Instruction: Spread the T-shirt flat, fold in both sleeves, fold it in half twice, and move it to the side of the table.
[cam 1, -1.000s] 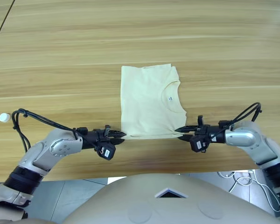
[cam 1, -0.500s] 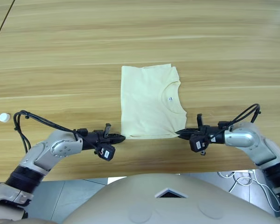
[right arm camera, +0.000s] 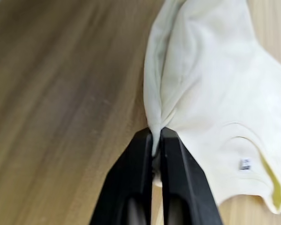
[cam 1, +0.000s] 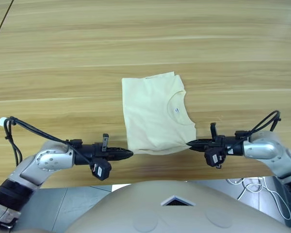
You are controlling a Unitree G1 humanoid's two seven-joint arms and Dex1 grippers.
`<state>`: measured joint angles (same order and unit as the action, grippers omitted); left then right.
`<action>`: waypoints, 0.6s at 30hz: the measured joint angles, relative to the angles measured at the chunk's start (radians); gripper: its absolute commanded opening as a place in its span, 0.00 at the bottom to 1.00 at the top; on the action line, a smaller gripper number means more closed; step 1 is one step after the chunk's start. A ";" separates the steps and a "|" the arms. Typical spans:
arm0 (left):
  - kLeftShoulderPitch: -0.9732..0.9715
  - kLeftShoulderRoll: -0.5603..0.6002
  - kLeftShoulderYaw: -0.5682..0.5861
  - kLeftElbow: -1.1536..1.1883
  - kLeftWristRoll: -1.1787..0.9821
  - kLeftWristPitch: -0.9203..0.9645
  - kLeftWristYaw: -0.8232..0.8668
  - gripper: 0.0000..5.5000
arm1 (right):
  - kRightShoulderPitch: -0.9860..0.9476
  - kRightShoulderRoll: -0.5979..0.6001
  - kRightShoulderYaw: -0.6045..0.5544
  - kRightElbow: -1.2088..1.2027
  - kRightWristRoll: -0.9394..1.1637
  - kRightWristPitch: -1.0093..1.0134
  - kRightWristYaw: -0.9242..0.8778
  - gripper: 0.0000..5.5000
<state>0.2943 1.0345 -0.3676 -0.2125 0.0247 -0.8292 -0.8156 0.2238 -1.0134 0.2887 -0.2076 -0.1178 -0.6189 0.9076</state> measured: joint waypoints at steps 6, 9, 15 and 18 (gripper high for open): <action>0.040 0.021 0.002 -0.034 -0.051 -0.016 -0.023 0.00 | 0.033 -0.029 -0.015 -0.038 0.054 -0.021 0.014 0.01; 0.083 0.050 0.003 -0.045 -0.060 -0.029 -0.031 0.00 | 0.073 -0.057 -0.029 -0.085 0.107 -0.048 0.031 0.01; 0.160 0.087 0.028 -0.076 -0.198 -0.084 -0.037 0.00 | 0.147 -0.107 -0.088 -0.107 0.168 -0.113 0.036 0.01; 0.133 0.053 0.064 -0.035 -0.258 -0.073 -0.022 0.00 | 0.091 -0.085 -0.102 -0.101 0.166 -0.081 0.027 0.01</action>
<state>0.4269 1.0879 -0.3040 -0.2477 -0.2333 -0.9027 -0.8374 0.3153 -1.0986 0.1869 -0.3088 0.0480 -0.6999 0.9343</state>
